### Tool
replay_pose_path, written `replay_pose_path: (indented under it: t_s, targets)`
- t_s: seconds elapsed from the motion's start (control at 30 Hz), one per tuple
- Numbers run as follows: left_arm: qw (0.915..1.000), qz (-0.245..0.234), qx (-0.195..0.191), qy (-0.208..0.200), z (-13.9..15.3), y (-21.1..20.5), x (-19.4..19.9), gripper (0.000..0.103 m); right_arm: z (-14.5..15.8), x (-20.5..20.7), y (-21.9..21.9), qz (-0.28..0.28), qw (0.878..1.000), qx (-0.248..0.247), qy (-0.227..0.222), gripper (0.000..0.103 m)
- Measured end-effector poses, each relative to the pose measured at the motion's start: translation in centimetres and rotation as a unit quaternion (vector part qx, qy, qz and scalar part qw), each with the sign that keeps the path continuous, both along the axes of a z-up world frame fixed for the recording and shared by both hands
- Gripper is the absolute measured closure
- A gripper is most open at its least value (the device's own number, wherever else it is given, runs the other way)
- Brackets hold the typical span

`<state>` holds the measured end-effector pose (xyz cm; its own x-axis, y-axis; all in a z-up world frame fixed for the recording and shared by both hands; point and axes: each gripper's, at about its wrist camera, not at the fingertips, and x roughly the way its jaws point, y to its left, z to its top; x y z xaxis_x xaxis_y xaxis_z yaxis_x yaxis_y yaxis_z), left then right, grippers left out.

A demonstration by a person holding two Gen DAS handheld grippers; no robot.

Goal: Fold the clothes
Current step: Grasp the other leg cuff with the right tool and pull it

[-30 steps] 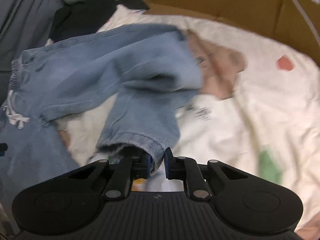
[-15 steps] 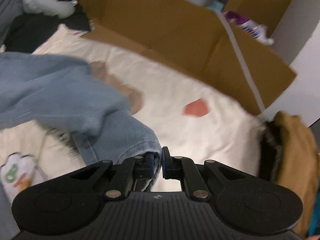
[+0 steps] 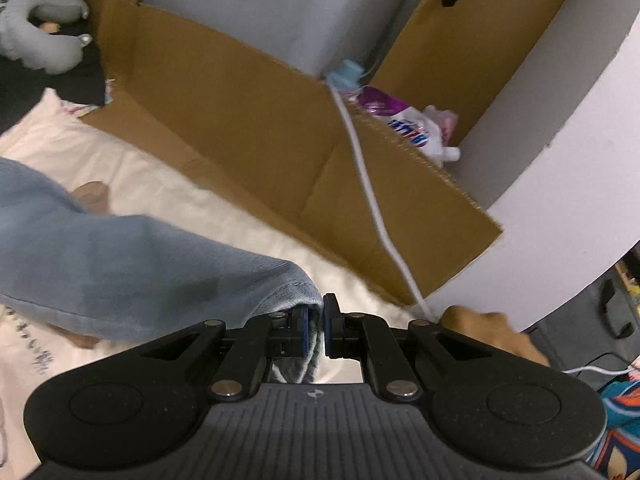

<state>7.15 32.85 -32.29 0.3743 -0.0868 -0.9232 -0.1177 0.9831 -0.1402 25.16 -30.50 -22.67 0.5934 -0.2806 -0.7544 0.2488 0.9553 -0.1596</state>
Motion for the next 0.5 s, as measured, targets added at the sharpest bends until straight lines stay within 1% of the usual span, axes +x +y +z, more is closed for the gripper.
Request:
replay_pose_path:
  t_s: [0.13,0.17,0.23,0.27,0.33,0.4,0.5]
  targets:
    - [1.0000,0.002,0.009,0.002,0.0,0.3,0.1,0.069,-1.3,1.1,-1.8,-0.007,1.000,-0.006,0.003,0.097]
    - [0.9999,0.001,0.010,0.003,0.0,0.2,0.1,0.069,-1.8,1.4,-2.2,-0.011,1.000,0.001,0.006,0.096]
    - [0.9999,-0.002,0.011,0.005,0.0,0.0,0.0,0.069,-3.2,1.7,-2.9,-0.020,1.000,0.019,0.015,0.089]
    - [0.9999,-0.003,0.012,0.005,-0.1,-0.1,0.0,0.069,-3.8,1.7,-3.2,-0.024,0.999,0.024,0.021,0.083]
    - [0.9999,-0.006,0.011,0.005,-0.1,-0.3,0.0,0.069,-5.0,1.4,-3.3,-0.032,0.999,0.028,0.033,0.078]
    - [0.9999,-0.009,0.012,0.005,-0.1,-0.6,0.0,0.070,-5.8,0.7,-3.4,-0.044,0.998,0.027,0.040,0.059]
    - [0.9998,-0.014,0.014,0.005,-0.1,-0.9,0.2,0.069,-6.6,-0.4,-3.9,-0.064,0.997,0.025,0.047,0.057]
